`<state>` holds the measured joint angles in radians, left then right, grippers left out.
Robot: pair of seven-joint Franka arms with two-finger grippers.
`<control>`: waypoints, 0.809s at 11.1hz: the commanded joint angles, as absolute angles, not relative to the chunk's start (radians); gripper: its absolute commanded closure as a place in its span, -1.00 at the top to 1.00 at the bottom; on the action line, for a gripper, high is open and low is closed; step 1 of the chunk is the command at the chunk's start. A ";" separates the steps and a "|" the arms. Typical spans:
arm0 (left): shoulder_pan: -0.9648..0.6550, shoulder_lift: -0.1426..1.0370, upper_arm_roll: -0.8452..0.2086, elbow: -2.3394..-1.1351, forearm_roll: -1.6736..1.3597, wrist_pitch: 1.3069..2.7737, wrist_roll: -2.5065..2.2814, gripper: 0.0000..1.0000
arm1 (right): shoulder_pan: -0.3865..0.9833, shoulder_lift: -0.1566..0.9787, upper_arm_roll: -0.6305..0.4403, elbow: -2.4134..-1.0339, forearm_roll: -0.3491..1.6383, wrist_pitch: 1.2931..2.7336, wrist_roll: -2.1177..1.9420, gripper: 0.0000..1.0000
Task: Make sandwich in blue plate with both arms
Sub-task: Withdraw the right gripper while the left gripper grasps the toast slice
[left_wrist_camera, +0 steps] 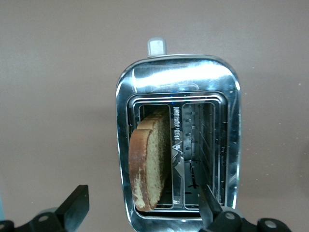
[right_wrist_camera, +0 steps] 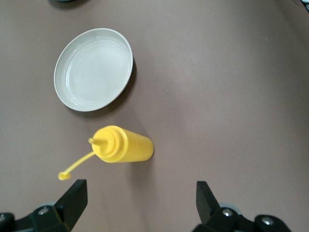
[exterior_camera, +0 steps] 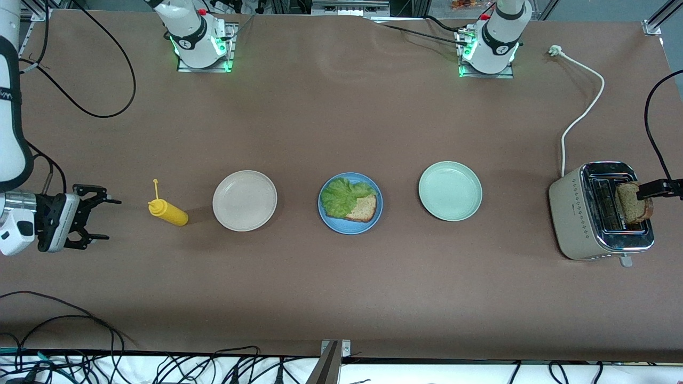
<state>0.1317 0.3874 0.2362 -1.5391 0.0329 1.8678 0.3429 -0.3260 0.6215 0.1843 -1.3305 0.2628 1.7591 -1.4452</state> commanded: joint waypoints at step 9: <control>0.153 0.465 0.238 -1.539 0.051 1.904 0.376 0.27 | -0.201 0.339 0.179 -1.410 0.138 1.599 -0.680 1.00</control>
<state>0.1543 0.4623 0.2366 -1.5393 0.0328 1.8958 0.3572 -0.2012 0.3731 0.1850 -1.4056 0.1508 1.6346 -0.7158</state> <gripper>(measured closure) 0.040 0.000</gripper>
